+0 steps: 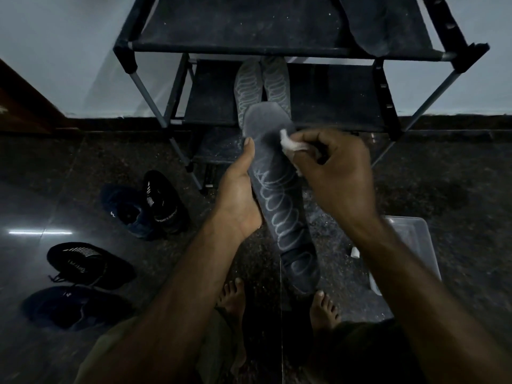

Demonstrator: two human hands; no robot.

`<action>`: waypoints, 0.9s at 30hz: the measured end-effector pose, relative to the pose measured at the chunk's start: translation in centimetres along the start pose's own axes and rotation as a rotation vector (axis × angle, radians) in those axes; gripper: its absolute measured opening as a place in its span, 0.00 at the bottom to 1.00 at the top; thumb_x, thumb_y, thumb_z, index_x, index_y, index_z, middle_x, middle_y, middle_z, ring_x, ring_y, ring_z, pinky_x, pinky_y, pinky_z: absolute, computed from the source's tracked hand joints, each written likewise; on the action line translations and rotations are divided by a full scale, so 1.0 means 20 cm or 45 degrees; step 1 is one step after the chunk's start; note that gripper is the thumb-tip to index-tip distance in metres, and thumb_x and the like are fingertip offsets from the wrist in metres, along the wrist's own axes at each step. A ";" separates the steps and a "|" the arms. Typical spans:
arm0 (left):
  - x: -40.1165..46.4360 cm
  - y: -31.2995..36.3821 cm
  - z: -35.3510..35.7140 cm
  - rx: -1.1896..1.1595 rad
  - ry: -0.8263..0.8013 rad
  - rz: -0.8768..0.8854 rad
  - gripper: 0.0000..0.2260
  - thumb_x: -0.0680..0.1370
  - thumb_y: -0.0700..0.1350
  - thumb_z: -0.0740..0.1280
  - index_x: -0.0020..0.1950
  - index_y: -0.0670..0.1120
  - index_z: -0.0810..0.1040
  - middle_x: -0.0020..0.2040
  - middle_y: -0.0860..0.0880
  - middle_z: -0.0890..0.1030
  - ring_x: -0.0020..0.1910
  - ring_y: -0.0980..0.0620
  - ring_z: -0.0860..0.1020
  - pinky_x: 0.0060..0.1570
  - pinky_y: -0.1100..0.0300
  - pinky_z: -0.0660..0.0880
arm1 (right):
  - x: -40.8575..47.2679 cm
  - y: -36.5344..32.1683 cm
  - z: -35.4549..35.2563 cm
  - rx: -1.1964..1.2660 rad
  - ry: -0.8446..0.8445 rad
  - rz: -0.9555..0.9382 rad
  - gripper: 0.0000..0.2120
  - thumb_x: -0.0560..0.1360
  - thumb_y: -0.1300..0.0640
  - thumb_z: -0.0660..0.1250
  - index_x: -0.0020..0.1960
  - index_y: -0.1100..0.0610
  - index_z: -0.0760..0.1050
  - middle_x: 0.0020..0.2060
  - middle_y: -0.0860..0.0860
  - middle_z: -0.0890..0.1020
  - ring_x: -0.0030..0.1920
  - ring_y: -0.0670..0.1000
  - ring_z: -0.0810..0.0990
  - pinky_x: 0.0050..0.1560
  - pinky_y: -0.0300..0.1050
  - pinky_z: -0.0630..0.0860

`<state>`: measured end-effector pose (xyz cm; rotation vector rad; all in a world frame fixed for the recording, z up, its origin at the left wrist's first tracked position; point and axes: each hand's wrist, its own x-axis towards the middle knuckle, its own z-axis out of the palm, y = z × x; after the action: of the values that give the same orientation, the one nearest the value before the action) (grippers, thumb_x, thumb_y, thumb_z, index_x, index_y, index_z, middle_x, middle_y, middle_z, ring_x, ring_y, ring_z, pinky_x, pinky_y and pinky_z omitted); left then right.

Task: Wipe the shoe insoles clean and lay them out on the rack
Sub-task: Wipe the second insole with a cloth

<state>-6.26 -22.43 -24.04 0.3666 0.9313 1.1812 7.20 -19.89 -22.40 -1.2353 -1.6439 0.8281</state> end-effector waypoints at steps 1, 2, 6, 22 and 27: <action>0.00 0.00 0.00 -0.011 0.007 -0.006 0.24 0.82 0.58 0.54 0.58 0.42 0.80 0.55 0.41 0.83 0.54 0.43 0.81 0.61 0.47 0.74 | -0.02 -0.01 0.01 -0.057 -0.019 -0.031 0.06 0.75 0.55 0.71 0.51 0.56 0.83 0.44 0.45 0.84 0.44 0.40 0.82 0.44 0.34 0.79; 0.00 0.00 0.00 -0.017 0.014 -0.007 0.25 0.82 0.59 0.54 0.60 0.42 0.80 0.58 0.40 0.82 0.57 0.42 0.80 0.64 0.46 0.73 | -0.03 -0.01 0.03 -0.108 -0.032 -0.065 0.05 0.75 0.56 0.71 0.50 0.56 0.83 0.44 0.45 0.84 0.45 0.40 0.82 0.46 0.35 0.79; 0.01 0.02 -0.01 -0.018 0.085 -0.024 0.30 0.82 0.60 0.52 0.74 0.39 0.68 0.70 0.40 0.73 0.69 0.41 0.72 0.70 0.52 0.66 | -0.07 -0.02 0.08 -0.294 -0.148 -0.198 0.05 0.75 0.61 0.70 0.49 0.56 0.83 0.45 0.49 0.85 0.46 0.45 0.82 0.49 0.47 0.80; 0.02 -0.01 -0.01 -0.078 0.031 0.025 0.25 0.83 0.57 0.54 0.50 0.41 0.85 0.52 0.42 0.85 0.51 0.47 0.84 0.50 0.54 0.81 | -0.08 -0.06 0.14 -0.322 -0.215 -0.331 0.09 0.73 0.67 0.68 0.50 0.58 0.83 0.45 0.50 0.84 0.45 0.45 0.82 0.49 0.43 0.78; 0.00 -0.03 0.02 -0.018 -0.045 -0.061 0.22 0.82 0.57 0.54 0.57 0.43 0.80 0.51 0.41 0.84 0.49 0.45 0.83 0.51 0.52 0.81 | -0.01 0.00 0.05 -0.340 -0.010 -0.240 0.05 0.78 0.60 0.68 0.50 0.57 0.83 0.45 0.49 0.84 0.46 0.43 0.81 0.49 0.34 0.77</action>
<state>-5.58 -22.52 -24.27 0.3510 0.8961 1.1335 6.36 -20.13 -22.83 -1.2328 -1.8894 0.5097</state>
